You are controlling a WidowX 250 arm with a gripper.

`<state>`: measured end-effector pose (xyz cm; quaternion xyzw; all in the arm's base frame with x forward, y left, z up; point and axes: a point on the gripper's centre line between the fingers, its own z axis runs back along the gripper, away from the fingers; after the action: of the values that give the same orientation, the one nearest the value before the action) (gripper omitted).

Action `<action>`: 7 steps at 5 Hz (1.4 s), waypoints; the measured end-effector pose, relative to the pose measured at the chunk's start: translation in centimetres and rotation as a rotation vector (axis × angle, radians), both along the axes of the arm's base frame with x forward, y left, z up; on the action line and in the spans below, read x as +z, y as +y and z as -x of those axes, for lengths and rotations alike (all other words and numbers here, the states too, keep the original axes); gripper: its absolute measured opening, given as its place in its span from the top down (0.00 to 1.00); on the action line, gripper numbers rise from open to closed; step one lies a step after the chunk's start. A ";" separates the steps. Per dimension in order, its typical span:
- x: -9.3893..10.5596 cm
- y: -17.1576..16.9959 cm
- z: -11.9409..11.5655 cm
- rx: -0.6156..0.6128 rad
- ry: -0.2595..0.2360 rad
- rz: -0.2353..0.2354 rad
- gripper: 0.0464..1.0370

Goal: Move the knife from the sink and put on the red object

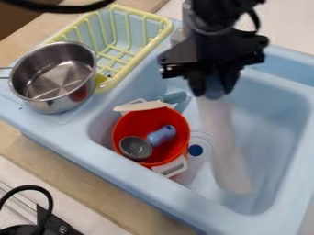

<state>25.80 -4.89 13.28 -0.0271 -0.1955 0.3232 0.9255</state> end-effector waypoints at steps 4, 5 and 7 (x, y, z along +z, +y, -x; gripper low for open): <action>1.4 7.2 -2.0 0.335 0.064 0.091 0.65; 1.3 9.0 -2.7 0.406 0.081 0.082 0.65; 0.3 11.7 -3.1 0.447 0.185 0.153 0.65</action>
<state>28.87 6.85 13.56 -0.0233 -0.0860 0.5350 0.8402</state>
